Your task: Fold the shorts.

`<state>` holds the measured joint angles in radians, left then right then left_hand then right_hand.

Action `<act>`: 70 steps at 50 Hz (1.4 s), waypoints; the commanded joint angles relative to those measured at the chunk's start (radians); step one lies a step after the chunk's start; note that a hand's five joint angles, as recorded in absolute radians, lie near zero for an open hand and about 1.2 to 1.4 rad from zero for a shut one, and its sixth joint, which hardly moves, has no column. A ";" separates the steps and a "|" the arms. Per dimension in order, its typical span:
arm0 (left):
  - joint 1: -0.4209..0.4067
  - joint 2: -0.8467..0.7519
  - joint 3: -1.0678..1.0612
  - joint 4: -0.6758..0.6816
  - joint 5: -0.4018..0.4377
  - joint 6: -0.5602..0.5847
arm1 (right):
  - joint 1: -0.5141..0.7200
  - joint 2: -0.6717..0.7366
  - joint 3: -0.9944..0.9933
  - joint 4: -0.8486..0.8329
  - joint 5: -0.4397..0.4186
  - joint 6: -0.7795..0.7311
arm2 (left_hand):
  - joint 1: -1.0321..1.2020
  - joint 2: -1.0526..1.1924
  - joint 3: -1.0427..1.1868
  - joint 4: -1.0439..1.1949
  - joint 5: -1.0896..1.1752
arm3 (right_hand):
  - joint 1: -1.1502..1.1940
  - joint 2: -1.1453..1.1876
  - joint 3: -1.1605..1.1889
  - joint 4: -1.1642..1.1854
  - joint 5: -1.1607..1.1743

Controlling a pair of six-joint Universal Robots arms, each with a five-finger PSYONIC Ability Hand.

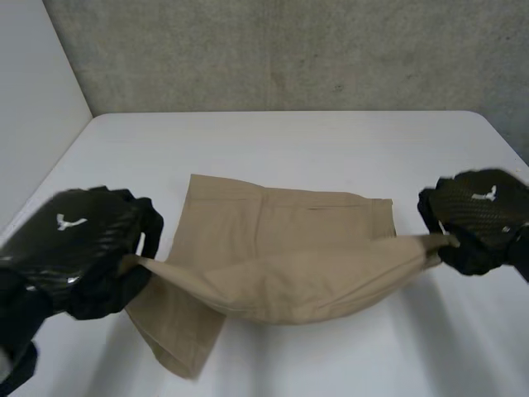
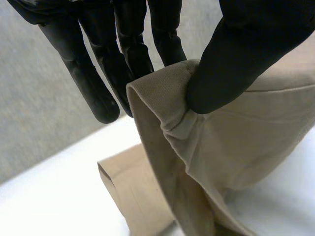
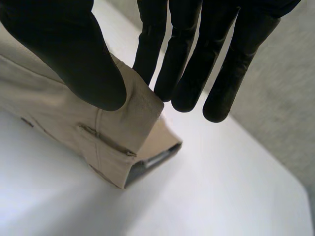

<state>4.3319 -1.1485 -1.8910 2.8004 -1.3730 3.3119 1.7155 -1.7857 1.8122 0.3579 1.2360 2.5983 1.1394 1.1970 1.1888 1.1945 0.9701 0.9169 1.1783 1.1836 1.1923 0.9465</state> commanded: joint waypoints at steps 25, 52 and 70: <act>-0.005 -1.300 1.026 0.287 -0.120 0.178 | 0.167 0.871 -0.543 -0.531 0.254 0.068 | 0.257 0.199 0.207 0.202 0.252 | 0.479 0.218 0.213 0.204 0.275; -0.047 -1.501 1.192 0.525 -0.118 0.256 | 0.193 1.011 -0.731 -0.691 0.353 0.002 | -0.965 -1.022 -1.014 -1.020 -0.970 | -0.742 -1.004 -1.009 -1.018 -0.946; -0.107 -1.122 0.693 0.584 -0.120 0.248 | 0.187 0.847 -0.570 -0.544 0.247 0.200 | -0.965 -1.022 -1.014 -1.020 -0.970 | -0.742 -1.004 -1.009 -1.018 -0.946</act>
<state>4.2586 -2.3025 -1.0718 3.4077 -1.4876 3.5627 1.9058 -0.9707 1.2333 -0.2663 1.5194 2.7394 0.1894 0.2009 0.2146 0.2052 0.0523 0.2040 0.2176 0.2146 0.2329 0.0688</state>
